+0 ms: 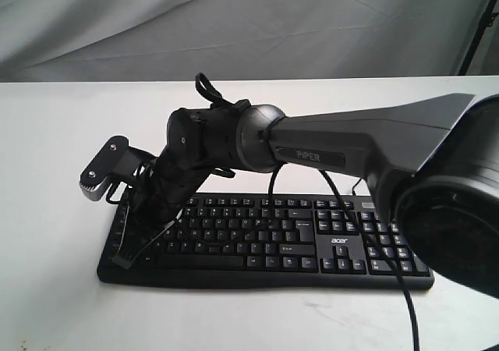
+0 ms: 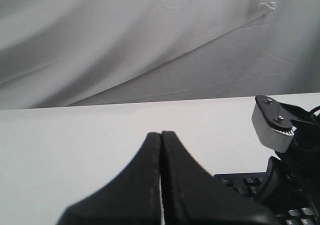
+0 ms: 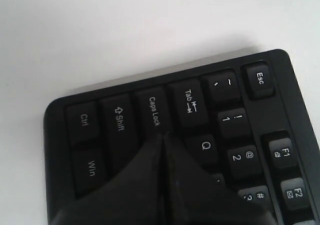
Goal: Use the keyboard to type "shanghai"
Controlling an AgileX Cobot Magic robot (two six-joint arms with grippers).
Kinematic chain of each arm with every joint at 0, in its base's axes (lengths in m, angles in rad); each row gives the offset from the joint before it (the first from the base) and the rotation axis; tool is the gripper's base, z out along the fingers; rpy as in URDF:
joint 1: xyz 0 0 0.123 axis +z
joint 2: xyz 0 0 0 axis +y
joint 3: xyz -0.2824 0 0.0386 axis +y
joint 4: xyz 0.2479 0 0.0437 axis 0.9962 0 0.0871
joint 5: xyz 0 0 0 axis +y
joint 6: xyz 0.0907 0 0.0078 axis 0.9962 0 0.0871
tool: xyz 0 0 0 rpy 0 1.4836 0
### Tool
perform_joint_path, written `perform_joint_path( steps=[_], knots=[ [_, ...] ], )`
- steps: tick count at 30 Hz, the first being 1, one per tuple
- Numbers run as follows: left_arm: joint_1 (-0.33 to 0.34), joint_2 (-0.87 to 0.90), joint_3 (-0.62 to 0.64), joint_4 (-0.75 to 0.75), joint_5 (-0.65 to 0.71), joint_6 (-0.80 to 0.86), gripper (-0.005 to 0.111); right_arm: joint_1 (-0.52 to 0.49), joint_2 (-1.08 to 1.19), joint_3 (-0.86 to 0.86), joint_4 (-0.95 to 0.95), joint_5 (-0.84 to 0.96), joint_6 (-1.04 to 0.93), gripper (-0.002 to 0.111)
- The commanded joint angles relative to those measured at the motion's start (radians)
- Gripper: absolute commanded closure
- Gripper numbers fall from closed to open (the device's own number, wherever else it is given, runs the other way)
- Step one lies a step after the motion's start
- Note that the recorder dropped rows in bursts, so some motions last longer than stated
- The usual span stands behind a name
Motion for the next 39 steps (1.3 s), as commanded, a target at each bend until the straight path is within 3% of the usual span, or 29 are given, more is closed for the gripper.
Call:
perform_joint_path(
  steps=[1, 10, 14, 17, 39],
  knots=[
    [-0.006, -0.002, 0.002, 0.000, -0.006, -0.003, 0.107, 0.000, 0.004, -0.005, -0.006, 0.004, 0.001, 0.108],
    [-0.006, -0.002, 0.002, 0.000, -0.006, -0.003, 0.107, -0.013, -0.179, 0.056, -0.159, 0.058, 0.113, 0.108],
    [-0.006, -0.002, 0.002, 0.000, -0.006, -0.003, 0.107, -0.068, -0.328, 0.390, -0.090, -0.139, 0.106, 0.108],
    [-0.006, -0.002, 0.002, 0.000, -0.006, -0.003, 0.107, -0.072, -0.360, 0.499, -0.033, -0.227, 0.097, 0.108],
    [-0.006, -0.002, 0.002, 0.000, -0.006, -0.003, 0.107, -0.072, -0.304, 0.509, -0.002, -0.194, 0.087, 0.108]
  ],
)
